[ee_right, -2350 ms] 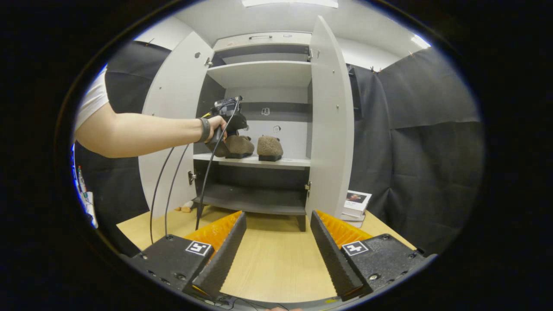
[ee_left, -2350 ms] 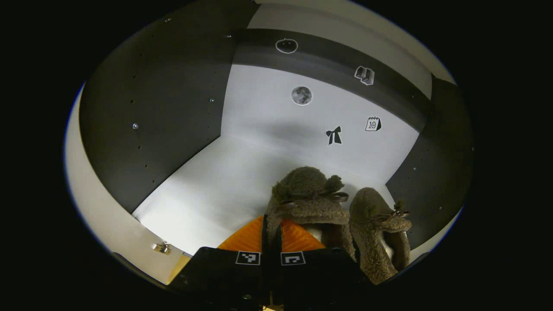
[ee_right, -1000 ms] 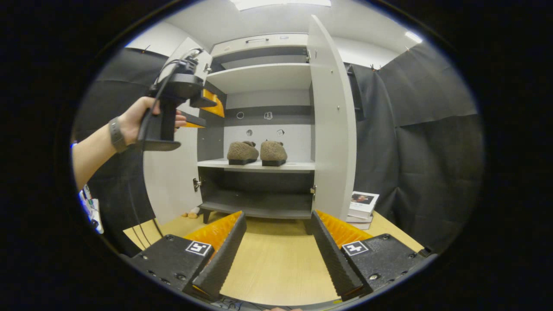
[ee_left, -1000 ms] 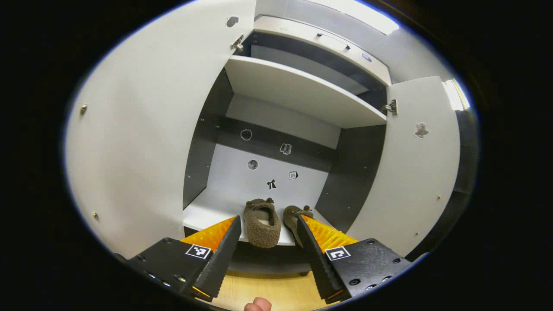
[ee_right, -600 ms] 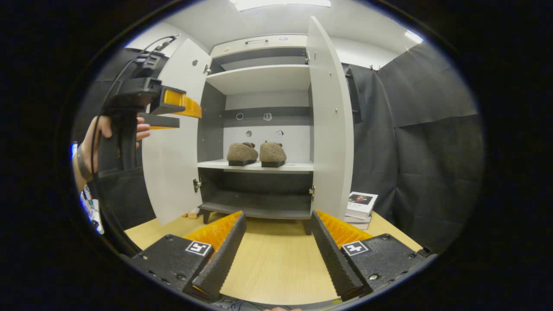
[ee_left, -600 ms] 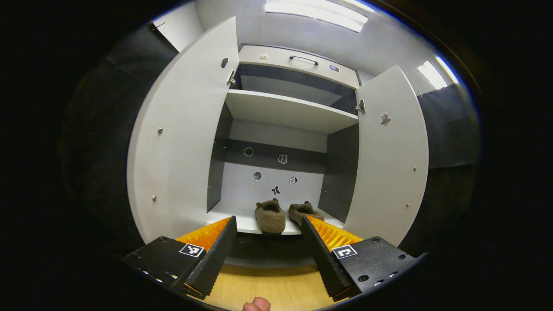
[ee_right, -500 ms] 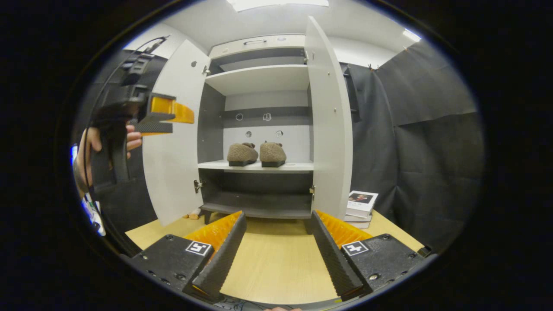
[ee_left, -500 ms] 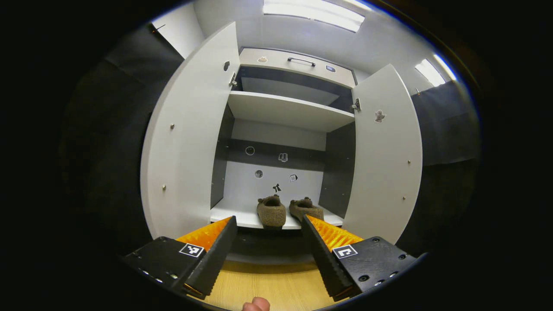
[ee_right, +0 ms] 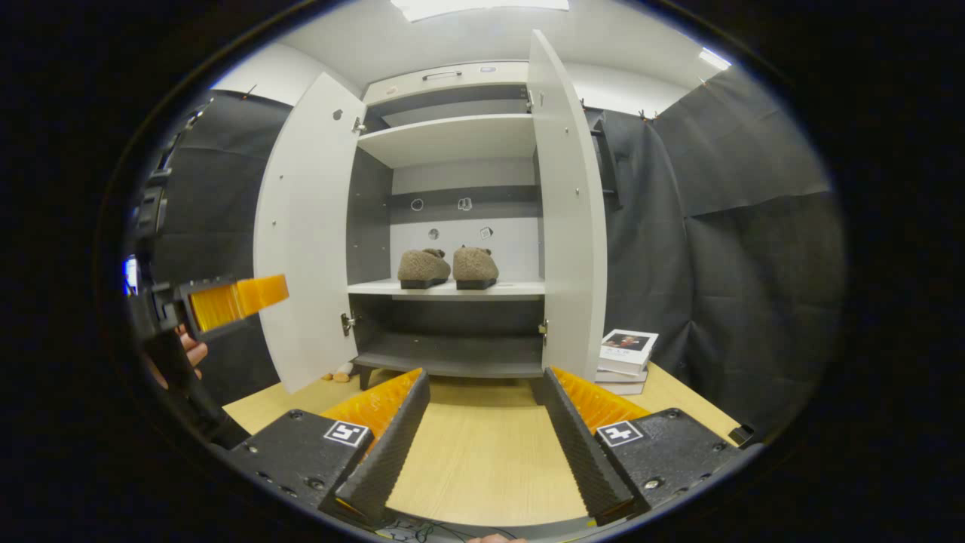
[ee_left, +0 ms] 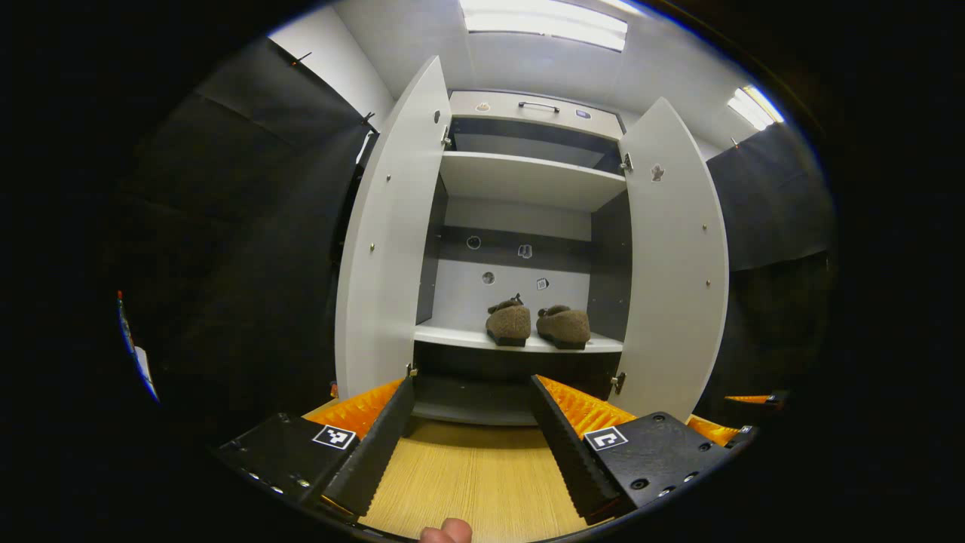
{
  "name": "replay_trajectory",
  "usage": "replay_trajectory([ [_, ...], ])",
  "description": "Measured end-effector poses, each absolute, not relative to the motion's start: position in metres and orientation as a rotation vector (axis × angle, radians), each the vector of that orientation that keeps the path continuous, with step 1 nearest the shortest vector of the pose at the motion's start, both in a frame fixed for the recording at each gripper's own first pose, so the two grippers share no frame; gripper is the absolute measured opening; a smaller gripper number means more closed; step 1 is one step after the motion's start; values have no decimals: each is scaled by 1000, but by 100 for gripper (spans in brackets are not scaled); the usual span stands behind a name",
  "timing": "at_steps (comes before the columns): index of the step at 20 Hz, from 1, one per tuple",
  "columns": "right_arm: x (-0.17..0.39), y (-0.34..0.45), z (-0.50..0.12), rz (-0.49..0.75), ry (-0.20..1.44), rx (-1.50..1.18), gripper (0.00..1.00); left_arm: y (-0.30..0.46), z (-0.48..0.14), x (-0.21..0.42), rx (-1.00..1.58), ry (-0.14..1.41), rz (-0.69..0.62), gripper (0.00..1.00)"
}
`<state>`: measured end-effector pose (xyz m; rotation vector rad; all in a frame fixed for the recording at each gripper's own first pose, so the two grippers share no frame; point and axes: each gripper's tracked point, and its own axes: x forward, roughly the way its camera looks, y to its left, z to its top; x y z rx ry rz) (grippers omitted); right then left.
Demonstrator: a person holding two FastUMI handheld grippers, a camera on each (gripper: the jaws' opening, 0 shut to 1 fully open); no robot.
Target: Grab one shoe with the right hand and put it into the shoe cabinet, grab the other shoe with the left hand and put it into the shoe cabinet; then close the right door with the right hand and the left door with the left hand.
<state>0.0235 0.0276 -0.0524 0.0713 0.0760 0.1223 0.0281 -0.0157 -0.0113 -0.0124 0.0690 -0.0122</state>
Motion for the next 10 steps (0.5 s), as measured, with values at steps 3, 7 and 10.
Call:
replay_trajectory([
  [3, 16, 29, -53, 117, 66, 74, 95, -16, -37, 13, -50, 103, -8, 95],
  [7, 4, 19, -42, 76, 33, 72, 99, -10, -51, 0, -53, 112, 12, 95],
  [10, -1, 16, -28, 91, 24, 85, 99, -13, -47, -2, -27, 99, 1, 95],
])
